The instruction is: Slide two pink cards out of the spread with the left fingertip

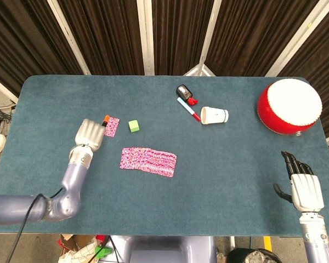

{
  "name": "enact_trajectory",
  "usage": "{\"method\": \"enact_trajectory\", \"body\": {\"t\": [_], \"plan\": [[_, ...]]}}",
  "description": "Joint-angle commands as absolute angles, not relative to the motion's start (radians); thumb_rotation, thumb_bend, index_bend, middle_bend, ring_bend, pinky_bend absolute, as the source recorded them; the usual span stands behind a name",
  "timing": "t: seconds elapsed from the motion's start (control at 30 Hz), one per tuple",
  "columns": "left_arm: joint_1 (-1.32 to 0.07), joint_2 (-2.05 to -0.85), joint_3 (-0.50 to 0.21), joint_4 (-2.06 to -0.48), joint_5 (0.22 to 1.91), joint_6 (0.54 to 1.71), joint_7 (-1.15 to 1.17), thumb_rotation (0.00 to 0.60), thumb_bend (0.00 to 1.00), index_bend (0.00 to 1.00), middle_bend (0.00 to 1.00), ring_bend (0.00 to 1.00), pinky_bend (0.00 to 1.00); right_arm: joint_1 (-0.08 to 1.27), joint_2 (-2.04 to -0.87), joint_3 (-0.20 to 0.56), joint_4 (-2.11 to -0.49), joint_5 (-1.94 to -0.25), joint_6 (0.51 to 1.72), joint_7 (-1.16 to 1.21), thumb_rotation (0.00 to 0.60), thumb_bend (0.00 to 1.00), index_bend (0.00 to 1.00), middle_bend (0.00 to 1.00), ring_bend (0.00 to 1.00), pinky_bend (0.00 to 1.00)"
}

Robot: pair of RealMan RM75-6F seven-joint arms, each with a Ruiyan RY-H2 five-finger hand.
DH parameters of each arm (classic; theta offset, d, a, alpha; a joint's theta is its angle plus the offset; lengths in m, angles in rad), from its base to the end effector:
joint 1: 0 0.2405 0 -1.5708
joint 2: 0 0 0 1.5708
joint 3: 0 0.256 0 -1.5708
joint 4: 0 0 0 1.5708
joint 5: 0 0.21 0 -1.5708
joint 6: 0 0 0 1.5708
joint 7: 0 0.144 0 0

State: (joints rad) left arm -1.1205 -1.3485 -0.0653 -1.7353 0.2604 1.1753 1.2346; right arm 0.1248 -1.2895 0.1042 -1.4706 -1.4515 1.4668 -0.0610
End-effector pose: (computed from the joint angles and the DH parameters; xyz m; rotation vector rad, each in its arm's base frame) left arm -0.1235 0.3764 0.0421 -1.8261 -0.5107 -0.1535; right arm -0.3179 -0.2057 0.1245 1.3434 -0.8607 0.9084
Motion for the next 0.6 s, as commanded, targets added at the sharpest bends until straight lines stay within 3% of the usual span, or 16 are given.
{"method": "enact_trajectory", "body": {"t": [0.03,0.07,0.13,0.23,0.4,0.6], "plan": [[-1.008,-1.148,-0.042,-2.028,0.352,1.277,1.098,0.6,0.37,0.06,0.28,0.33,0.44,0.124,-1.286,0.103,-1.474,-1.455,1.468,-0.056,0.6,0.28,0.01,0.15,0.23,0.24],[-0.966,-1.112,-0.019,-2.075,0.416,1.294,1.046,0.6,0.37,0.06,0.25,0.29,0.4,0.123,-1.285,0.101,-1.475,-1.457,1.468,-0.055,0.6,0.28,0.01,0.15,0.23,0.24],[-0.797,-1.037,0.093,-2.146,0.714,1.401,0.874,0.6,0.37,0.05,0.21,0.25,0.36,0.123,-1.284,0.1,-1.48,-1.462,1.469,-0.049,0.6,0.28,0.01,0.15,0.23,0.24],[-0.623,-1.025,0.211,-2.065,1.076,1.506,0.665,0.6,0.37,0.05,0.14,0.18,0.31,0.123,-1.281,0.1,-1.484,-1.463,1.47,-0.044,0.6,0.28,0.01,0.15,0.23,0.24],[-0.456,-1.047,0.274,-1.943,1.335,1.667,0.534,0.6,0.37,0.05,0.06,0.09,0.24,0.121,-1.278,0.1,-1.489,-1.473,1.481,-0.041,0.6,0.28,0.01,0.15,0.23,0.24],[-0.335,-1.096,0.295,-1.815,1.504,1.788,0.455,0.6,0.37,0.07,0.06,0.07,0.22,0.116,-1.272,0.1,-1.494,-1.481,1.496,-0.039,0.6,0.28,0.01,0.15,0.23,0.24]]}}
